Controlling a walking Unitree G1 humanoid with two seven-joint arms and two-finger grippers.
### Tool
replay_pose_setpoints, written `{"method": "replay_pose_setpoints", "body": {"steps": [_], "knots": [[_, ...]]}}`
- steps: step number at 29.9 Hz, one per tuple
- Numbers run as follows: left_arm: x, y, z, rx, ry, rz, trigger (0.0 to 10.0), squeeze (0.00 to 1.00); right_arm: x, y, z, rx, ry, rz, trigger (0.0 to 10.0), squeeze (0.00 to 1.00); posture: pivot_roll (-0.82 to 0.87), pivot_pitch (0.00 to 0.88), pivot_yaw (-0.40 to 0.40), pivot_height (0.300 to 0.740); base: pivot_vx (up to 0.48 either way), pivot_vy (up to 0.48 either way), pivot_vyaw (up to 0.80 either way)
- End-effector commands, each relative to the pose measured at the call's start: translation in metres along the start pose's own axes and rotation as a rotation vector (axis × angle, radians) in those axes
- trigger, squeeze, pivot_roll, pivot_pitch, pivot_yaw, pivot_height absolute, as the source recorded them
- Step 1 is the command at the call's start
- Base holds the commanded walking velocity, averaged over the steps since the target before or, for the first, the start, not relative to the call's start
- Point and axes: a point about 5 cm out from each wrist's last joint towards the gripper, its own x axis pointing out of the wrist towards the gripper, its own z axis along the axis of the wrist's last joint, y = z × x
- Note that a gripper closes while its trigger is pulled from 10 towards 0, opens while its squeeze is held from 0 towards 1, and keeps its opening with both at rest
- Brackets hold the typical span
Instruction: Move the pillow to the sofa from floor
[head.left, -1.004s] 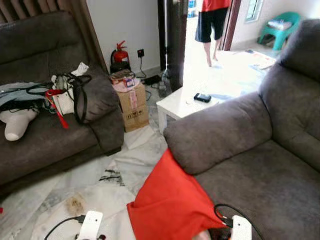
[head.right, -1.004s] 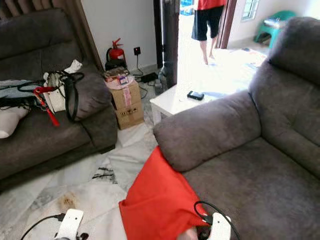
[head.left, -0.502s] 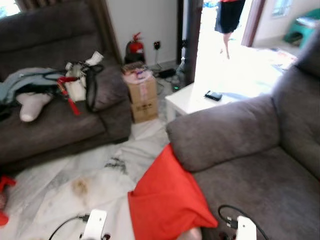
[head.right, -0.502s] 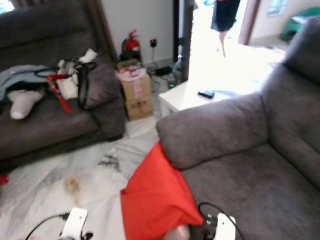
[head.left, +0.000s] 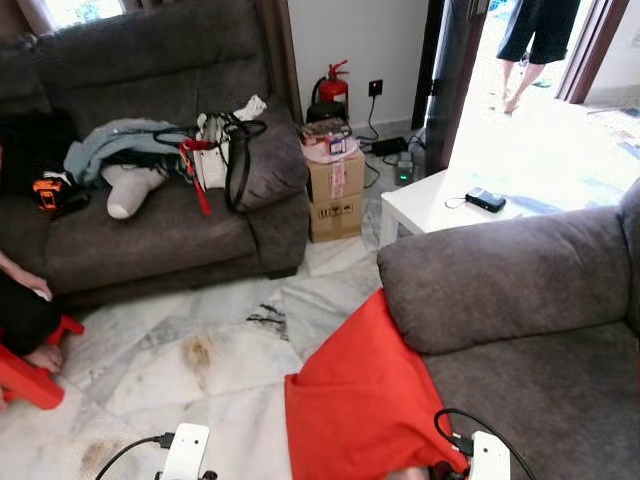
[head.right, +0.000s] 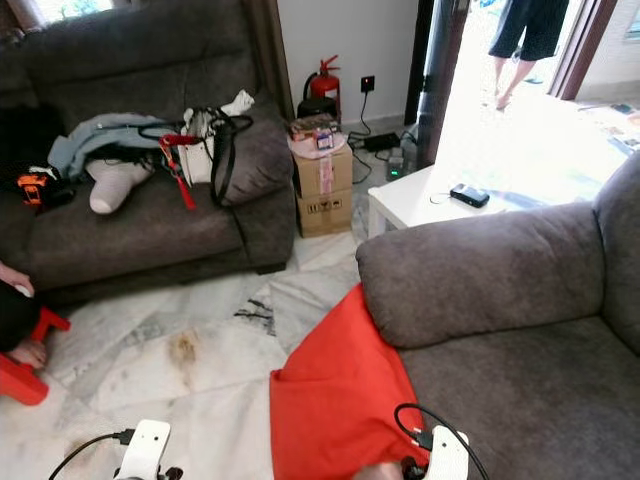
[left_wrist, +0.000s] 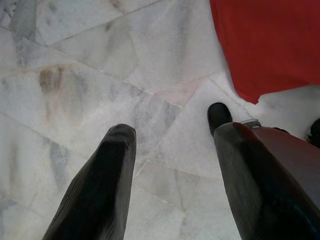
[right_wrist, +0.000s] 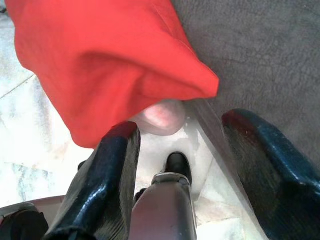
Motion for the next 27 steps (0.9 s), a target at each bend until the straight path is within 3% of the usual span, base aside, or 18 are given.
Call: {"method": "replay_pose_setpoints", "body": {"steps": [1, 6, 11, 27], "knots": [[-0.0006, 0.0039, -0.0023, -0.011, 0.005, 0.003, 10.0, 0.00, 0.0002, 0.0037, -0.0015, 0.010, 0.007, 0.009, 10.0, 0.00, -0.08, 0.000, 0.071, 0.740, 0.000, 0.000, 0.00], [-0.0005, 0.0039, -0.0020, -0.009, 0.004, 0.004, 10.0, 0.00, 0.0004, 0.0038, -0.0002, -0.025, 0.004, 0.017, 10.0, 0.00, -0.08, 0.000, 0.071, 0.740, 0.166, 0.000, 0.00], [-0.0005, 0.0040, -0.0019, -0.007, 0.005, 0.006, 10.0, 0.00, 0.0003, 0.0042, -0.0008, 0.004, 0.004, 0.017, 10.0, 0.00, -0.08, 0.000, 0.070, 0.740, 0.308, 0.000, 0.61], [-0.0005, 0.0048, -0.0012, 0.005, 0.000, 0.007, 10.0, 0.00, 0.0003, 0.0038, -0.0013, 0.015, 0.005, -0.001, 10.0, 0.00, -0.08, 0.000, 0.069, 0.740, 0.289, 0.000, 0.00]]}}
